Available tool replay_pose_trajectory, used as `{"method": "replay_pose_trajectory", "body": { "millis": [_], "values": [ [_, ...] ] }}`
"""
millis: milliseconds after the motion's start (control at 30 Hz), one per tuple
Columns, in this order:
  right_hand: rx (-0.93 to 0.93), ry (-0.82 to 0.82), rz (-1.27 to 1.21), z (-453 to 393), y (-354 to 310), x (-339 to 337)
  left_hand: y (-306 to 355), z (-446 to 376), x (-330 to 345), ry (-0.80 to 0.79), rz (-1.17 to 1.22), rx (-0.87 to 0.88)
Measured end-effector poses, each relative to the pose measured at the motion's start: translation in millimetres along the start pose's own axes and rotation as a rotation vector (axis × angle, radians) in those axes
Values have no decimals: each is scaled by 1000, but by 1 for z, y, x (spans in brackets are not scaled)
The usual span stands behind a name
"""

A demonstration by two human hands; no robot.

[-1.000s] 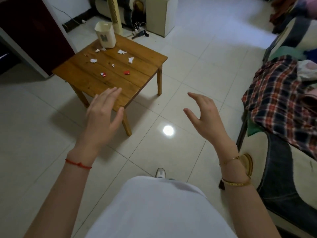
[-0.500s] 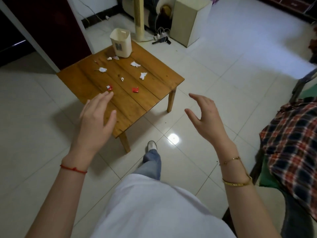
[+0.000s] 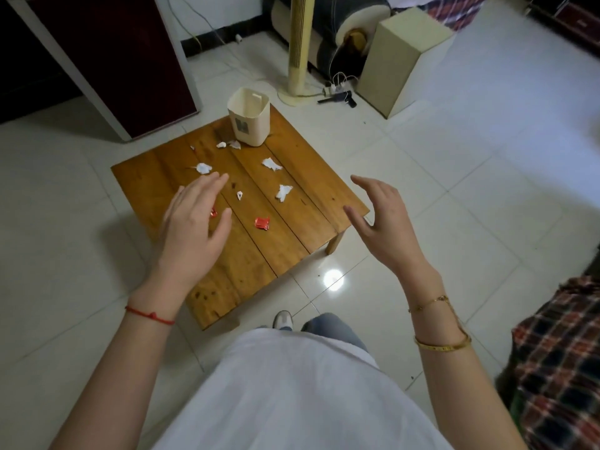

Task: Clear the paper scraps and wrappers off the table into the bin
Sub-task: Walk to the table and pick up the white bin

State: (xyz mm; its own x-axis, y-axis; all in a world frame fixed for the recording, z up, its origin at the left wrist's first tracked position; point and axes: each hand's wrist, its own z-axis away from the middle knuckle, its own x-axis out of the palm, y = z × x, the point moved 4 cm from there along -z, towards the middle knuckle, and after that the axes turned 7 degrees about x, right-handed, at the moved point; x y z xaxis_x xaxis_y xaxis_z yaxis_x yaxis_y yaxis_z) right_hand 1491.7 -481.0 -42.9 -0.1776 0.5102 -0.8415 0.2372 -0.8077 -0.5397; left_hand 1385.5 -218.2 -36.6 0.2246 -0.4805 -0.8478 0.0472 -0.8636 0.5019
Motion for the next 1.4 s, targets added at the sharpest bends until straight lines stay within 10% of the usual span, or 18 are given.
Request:
{"method": "replay_pose_trajectory", "body": {
  "millis": [1400],
  "values": [
    [-454,-288,-62,-472,267,-171,218,-375,235,279,-135,-397]
  ]
}}
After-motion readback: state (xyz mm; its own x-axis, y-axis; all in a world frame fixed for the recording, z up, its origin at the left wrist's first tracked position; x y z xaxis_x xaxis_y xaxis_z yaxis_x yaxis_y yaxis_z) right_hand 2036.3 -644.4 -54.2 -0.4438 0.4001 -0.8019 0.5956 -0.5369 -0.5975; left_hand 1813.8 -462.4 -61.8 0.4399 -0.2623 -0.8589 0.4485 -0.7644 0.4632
